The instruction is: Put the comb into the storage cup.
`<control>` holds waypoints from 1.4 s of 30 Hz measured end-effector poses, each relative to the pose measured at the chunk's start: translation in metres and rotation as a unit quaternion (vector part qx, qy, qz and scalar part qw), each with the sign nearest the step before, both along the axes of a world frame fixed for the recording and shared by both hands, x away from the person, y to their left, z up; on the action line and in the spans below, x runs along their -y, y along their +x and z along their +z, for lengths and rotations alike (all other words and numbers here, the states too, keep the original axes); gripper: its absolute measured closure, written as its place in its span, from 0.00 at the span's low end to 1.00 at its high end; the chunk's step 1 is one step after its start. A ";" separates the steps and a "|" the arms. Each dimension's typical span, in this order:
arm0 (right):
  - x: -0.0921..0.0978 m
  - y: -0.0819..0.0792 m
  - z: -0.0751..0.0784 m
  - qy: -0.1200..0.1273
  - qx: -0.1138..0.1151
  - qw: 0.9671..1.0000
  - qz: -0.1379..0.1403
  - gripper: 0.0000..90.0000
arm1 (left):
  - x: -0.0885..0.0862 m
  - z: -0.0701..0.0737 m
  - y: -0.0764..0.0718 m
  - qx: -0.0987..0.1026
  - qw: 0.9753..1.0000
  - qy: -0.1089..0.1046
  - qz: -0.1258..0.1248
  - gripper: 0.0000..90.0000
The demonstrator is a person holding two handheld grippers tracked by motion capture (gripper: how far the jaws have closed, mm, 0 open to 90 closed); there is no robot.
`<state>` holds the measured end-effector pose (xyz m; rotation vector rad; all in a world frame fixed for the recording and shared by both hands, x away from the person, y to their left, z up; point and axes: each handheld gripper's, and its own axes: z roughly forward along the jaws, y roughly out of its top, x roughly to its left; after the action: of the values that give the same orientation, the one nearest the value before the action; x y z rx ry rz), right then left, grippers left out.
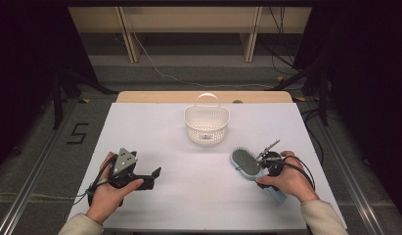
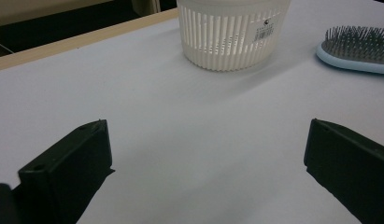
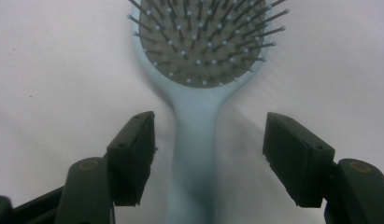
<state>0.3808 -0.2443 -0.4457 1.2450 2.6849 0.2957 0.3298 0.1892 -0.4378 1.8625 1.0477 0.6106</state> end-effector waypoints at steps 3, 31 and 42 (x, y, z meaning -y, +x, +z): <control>0.000 0.001 -0.001 -0.001 -0.005 1.000 0.000 0.42 | 0.000 0.000 0.000 0.000 1.000 0.000 0.000 0.00; -0.007 0.006 -0.006 -0.020 -0.028 0.999 -0.006 0.59 | 0.000 0.000 0.000 -0.001 1.000 0.000 -0.001 0.01; -0.009 0.008 -0.007 -0.021 -0.029 0.999 0.000 0.60 | 0.000 -0.001 0.001 -0.001 1.000 0.000 -0.002 0.01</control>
<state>0.3885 -0.2350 -0.4527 1.2600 2.7241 0.2047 0.3303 0.1892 -0.4384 1.8653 1.0454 0.6074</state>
